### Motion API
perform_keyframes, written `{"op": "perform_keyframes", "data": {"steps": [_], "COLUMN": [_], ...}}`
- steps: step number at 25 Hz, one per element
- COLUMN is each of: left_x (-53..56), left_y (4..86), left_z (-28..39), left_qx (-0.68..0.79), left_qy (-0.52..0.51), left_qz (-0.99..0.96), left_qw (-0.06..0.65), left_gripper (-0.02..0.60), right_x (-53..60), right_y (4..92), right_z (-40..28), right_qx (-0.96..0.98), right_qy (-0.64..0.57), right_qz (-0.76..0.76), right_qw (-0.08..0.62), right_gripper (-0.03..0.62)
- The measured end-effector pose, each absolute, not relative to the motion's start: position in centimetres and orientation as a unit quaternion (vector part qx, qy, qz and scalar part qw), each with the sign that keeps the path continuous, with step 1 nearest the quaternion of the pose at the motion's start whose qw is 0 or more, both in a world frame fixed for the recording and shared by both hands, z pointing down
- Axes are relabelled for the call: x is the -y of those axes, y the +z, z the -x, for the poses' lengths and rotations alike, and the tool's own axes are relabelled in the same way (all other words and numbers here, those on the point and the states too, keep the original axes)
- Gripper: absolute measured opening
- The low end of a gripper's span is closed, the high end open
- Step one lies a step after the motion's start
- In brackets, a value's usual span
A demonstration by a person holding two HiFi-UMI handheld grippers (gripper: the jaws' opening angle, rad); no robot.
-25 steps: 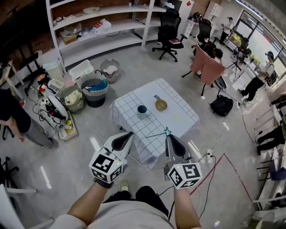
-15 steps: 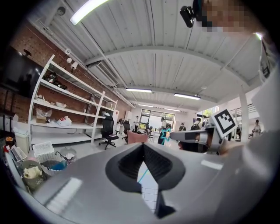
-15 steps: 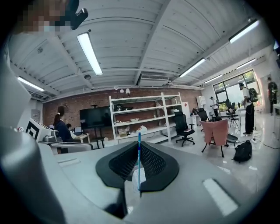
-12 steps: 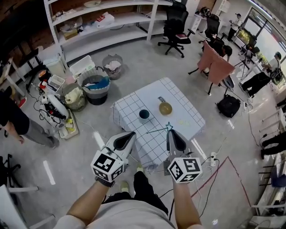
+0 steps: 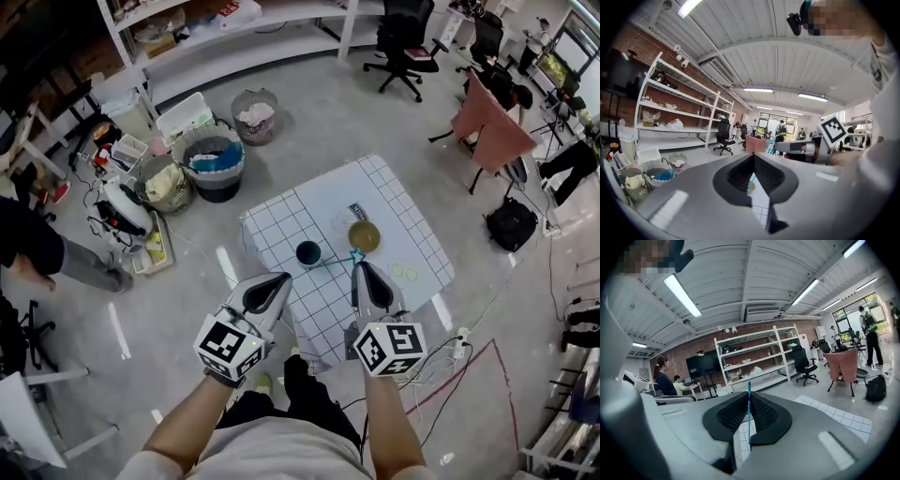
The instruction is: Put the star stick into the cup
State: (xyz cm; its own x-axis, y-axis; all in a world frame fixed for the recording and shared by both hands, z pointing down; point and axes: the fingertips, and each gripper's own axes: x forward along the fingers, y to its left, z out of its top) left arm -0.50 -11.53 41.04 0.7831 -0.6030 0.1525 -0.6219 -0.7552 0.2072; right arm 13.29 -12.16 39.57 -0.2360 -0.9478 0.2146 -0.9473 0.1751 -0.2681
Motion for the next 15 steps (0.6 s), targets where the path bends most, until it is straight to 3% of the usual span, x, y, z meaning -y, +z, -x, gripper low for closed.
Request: {"op": "perform_keyframes", "data": {"steps": [15], "left_x": [18.2], "left_y": [49.2], "left_z": [-2.8], "left_qx": [0.352], "left_qy": [0.075], "left_qz": [-0.919], "left_qw": [0.162], "left_gripper": [0.006], "right_x": [19.9], "right_y": [49.7], "right_z": [-14.7], "right_qx": [-0.771], "right_qy": [-0.224], "right_qz": [0.596], "right_qw": [-0.017], "right_gripper": [0.028]}}
